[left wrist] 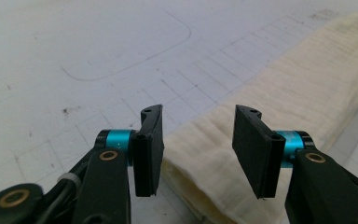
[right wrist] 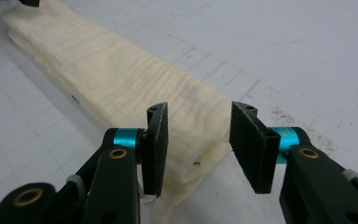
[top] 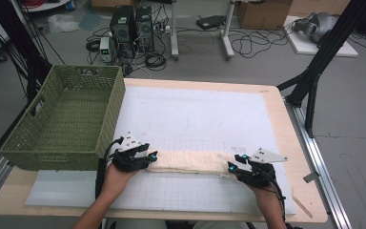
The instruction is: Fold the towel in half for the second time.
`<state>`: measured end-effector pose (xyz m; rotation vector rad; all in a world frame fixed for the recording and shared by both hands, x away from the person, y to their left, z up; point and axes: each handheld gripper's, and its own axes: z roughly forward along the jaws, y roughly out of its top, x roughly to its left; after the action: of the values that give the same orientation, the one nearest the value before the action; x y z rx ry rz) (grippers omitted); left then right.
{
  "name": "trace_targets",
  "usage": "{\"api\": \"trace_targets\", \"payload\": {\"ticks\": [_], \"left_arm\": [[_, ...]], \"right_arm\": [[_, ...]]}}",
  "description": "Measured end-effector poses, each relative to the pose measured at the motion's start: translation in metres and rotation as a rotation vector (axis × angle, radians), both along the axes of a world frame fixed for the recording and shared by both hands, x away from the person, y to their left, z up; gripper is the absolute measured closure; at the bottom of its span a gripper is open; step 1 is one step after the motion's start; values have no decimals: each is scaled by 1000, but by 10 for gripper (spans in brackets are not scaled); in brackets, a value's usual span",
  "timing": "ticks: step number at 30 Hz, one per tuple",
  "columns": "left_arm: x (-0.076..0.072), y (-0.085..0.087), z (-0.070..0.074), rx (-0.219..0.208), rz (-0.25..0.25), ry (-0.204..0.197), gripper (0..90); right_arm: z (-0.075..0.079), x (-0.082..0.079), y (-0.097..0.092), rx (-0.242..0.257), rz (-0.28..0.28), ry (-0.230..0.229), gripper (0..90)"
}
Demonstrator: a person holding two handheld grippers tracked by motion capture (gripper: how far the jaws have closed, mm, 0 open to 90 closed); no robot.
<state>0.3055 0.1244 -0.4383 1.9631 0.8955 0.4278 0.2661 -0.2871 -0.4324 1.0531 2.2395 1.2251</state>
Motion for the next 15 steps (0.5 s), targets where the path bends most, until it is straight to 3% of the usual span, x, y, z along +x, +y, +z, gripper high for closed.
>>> {"api": "trace_targets", "payload": {"ticks": [5,9,11,13,15], "left_arm": [[3,-2,-8,85,4,38,539],[3,-3,-6,92,2,20,543],[3,0,-2,48,0,0,542],[3,4,2,-34,0,-16,529],[3,6,5,-70,-15,-29,487]], "right_arm": [[-12,4,6,-94,14,46,548],[-9,3,-1,-72,3,47,510],[-5,2,-7,-27,-3,33,451],[-1,1,-13,14,-25,10,406],[3,-1,-18,34,-50,-13,357]]}}
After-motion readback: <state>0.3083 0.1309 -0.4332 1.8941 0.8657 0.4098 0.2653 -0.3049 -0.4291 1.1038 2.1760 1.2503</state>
